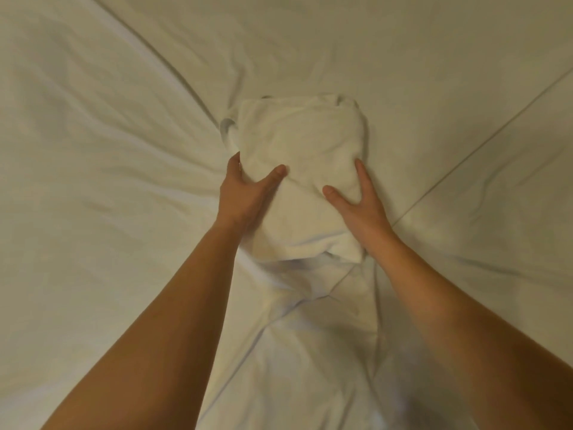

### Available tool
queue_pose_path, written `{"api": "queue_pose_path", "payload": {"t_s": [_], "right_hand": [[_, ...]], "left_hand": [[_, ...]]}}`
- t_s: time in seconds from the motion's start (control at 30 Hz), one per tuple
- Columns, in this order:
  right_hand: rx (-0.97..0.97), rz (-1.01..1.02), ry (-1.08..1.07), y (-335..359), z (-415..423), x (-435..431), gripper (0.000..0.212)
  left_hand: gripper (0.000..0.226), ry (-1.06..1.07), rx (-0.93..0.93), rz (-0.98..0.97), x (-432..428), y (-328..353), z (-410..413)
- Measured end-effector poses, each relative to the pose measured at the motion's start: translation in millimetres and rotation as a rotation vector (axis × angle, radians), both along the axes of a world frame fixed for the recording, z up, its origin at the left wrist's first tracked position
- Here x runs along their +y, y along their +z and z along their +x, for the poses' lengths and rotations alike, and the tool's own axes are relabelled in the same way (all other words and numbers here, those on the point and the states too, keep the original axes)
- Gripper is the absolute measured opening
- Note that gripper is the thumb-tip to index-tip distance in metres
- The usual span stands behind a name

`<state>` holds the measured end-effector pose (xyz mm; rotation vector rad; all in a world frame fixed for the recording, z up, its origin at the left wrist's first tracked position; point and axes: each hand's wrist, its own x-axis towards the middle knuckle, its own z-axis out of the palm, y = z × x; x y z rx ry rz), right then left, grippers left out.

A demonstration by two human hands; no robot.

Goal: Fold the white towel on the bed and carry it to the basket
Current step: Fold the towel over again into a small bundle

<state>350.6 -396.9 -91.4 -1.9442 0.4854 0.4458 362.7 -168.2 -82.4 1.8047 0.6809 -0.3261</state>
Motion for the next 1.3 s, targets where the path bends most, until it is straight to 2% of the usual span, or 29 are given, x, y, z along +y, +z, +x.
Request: {"api": "queue_pose_path", "payload": {"t_s": [0.17,0.4,0.7,0.8,0.97,1.1,1.3], "right_hand": [[-0.012,0.028,0.022,-3,4,3,0.097],[-0.051,0.055,-0.012,-5,3,12,0.093],[-0.05,0.062,-0.041,3,8,12,0.093],[-0.048,0.047,-0.03,2,9,11,0.09],[-0.041,0.042,-0.004,1,10,12,0.089],[-0.034,0.059,-0.023,3,13,15,0.088],[-0.065,0.079,-0.025,15,9,18,0.086]], "left_hand": [[0.112,-0.019,-0.012,-0.067,-3,-5,1],[0.112,0.022,-0.202,0.083,-19,-8,-7],[0.08,-0.188,-0.385,0.372,-31,7,-13],[0.075,-0.191,-0.325,0.354,-32,2,-11],[0.084,-0.134,-0.147,0.214,-22,-9,-4],[0.085,-0.137,-0.172,0.181,-22,-9,1],[0.076,-0.167,-0.253,0.27,-35,7,-11]]}}
